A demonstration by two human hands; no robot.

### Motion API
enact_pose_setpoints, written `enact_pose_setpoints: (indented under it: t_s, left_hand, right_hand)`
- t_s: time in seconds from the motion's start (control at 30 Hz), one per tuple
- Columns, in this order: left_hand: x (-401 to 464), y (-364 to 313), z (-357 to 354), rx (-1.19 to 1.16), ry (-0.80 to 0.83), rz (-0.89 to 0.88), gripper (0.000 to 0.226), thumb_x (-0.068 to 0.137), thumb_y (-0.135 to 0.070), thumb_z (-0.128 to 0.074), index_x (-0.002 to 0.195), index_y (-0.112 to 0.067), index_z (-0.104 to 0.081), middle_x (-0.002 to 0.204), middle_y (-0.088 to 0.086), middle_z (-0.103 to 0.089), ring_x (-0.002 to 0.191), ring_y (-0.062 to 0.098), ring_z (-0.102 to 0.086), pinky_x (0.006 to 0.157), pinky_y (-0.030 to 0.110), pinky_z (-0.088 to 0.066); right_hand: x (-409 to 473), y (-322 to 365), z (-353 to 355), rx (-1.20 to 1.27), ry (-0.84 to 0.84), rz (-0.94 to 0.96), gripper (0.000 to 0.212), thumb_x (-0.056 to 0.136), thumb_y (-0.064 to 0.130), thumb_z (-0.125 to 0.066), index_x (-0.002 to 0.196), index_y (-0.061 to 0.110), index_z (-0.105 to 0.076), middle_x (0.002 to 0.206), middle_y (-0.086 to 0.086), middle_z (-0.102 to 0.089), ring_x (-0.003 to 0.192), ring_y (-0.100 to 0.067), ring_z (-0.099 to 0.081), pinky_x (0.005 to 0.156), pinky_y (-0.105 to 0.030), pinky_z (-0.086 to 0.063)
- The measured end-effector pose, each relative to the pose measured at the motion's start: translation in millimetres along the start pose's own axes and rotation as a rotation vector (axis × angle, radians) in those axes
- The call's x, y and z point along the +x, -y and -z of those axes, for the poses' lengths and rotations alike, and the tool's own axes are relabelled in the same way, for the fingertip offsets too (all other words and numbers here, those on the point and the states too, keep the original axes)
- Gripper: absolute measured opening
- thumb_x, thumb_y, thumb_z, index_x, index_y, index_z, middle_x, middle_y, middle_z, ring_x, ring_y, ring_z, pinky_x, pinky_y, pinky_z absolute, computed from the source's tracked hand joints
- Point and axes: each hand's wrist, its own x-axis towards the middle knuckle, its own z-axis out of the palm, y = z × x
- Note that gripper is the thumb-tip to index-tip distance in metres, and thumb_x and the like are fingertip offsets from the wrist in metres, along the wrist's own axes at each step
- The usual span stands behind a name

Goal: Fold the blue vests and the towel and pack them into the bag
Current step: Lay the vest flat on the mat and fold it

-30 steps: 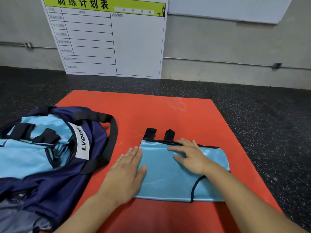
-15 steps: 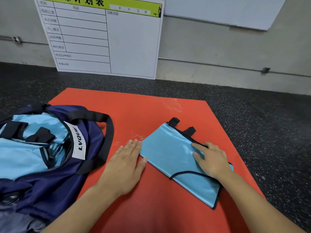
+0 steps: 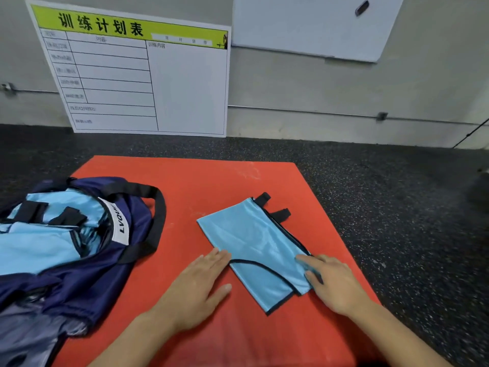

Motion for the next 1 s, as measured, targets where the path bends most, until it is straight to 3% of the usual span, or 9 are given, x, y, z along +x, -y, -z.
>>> enact_pose_setpoints:
  t_s: [0.13, 0.23, 0.3, 0.43, 0.53, 0.63, 0.8, 0.9, 1.0]
  left_hand:
    - [-15, -26, -18, -0.030, -0.038, -0.126, 0.070, 0.098, -0.064, -0.039, 0.158, -0.029, -0.031, 0.164, -0.014, -0.022, 0.152, -0.003, -0.008, 0.124, 0.021, -0.004]
    - [-18, -38, -31, -0.022, -0.068, -0.173, 0.063, 0.097, -0.062, -0.047, 0.151, -0.030, -0.045, 0.159, -0.015, -0.037, 0.151, 0.000, -0.022, 0.123, 0.020, -0.011]
    - [-15, -44, -36, -0.058, -0.091, -0.172, 0.055, 0.096, -0.059, -0.048, 0.142, -0.031, -0.056, 0.153, -0.015, -0.046, 0.147, 0.000, -0.030, 0.122, 0.019, -0.018]
    - [-11, -49, -40, -0.081, -0.206, -0.152, 0.034, 0.096, -0.049, -0.049, 0.114, -0.031, -0.071, 0.136, -0.017, -0.064, 0.133, -0.001, -0.050, 0.107, 0.025, -0.046]
    - [-13, -47, -42, -0.111, -0.208, -0.128, 0.032, 0.097, -0.048, -0.047, 0.111, -0.029, -0.070, 0.135, -0.018, -0.063, 0.133, -0.004, -0.049, 0.108, 0.023, -0.045]
    - [-20, -41, -37, -0.162, -0.156, -0.098, 0.044, 0.097, -0.053, -0.041, 0.117, -0.026, -0.070, 0.139, -0.021, -0.059, 0.137, -0.009, -0.042, 0.113, 0.017, -0.035]
    - [-35, -30, -23, -0.164, -0.143, -0.082, 0.038, 0.100, -0.049, -0.042, 0.114, -0.029, -0.071, 0.133, -0.022, -0.064, 0.133, -0.009, -0.047, 0.110, 0.019, -0.039]
    - [-46, -30, -22, -0.115, -0.147, -0.081, 0.030, 0.097, -0.046, -0.051, 0.120, -0.033, -0.064, 0.133, -0.017, -0.064, 0.129, -0.001, -0.052, 0.107, 0.017, -0.040]
    - [-41, -38, -25, -0.080, -0.182, -0.106, 0.034, 0.095, -0.043, -0.057, 0.128, -0.033, -0.062, 0.134, -0.016, -0.062, 0.131, 0.002, -0.049, 0.112, 0.014, -0.031]
  right_hand:
    - [-39, 5, 1, 0.073, 0.006, 0.074, 0.049, 0.099, 0.053, -0.044, 0.147, 0.055, -0.037, 0.132, 0.021, -0.055, 0.126, -0.007, -0.049, 0.103, -0.035, -0.035]
    - [-54, -1, 1, 0.070, -0.025, 0.112, 0.063, 0.086, 0.073, -0.042, 0.146, 0.058, -0.036, 0.140, 0.024, -0.045, 0.135, -0.004, -0.039, 0.110, -0.031, -0.027]
    - [-55, -9, -1, 0.026, -0.051, 0.172, 0.068, 0.081, 0.076, -0.048, 0.146, 0.056, -0.039, 0.154, 0.019, -0.033, 0.148, -0.008, -0.025, 0.119, -0.032, -0.017]
    - [-47, -17, -5, 0.047, -0.065, 0.316, 0.050, 0.085, 0.069, -0.058, 0.133, 0.056, -0.057, 0.160, 0.025, -0.024, 0.155, -0.005, -0.005, 0.124, -0.037, -0.007]
    - [-39, -11, -3, 0.026, -0.162, 0.378, 0.030, 0.086, 0.057, -0.070, 0.116, 0.050, -0.070, 0.152, 0.021, -0.043, 0.151, -0.010, -0.024, 0.120, -0.040, -0.020]
    - [-36, 3, -4, -0.010, -0.265, 0.474, 0.012, 0.087, 0.042, -0.074, 0.099, 0.041, -0.075, 0.132, 0.018, -0.060, 0.135, -0.013, -0.047, 0.108, -0.037, -0.037]
    - [-39, 15, -8, -0.139, -0.260, 0.571, 0.009, 0.095, 0.029, -0.057, 0.095, 0.032, -0.066, 0.111, 0.019, -0.060, 0.115, -0.012, -0.054, 0.103, -0.024, -0.030]
    - [-46, 12, -9, -0.162, -0.196, 0.594, 0.011, 0.100, 0.031, -0.049, 0.098, 0.033, -0.059, 0.111, 0.019, -0.057, 0.114, -0.011, -0.053, 0.104, -0.024, -0.031]
    - [-48, 10, -7, -0.164, -0.254, 0.562, 0.012, 0.100, 0.033, -0.048, 0.100, 0.032, -0.060, 0.112, 0.019, -0.058, 0.116, -0.012, -0.055, 0.105, -0.027, -0.032]
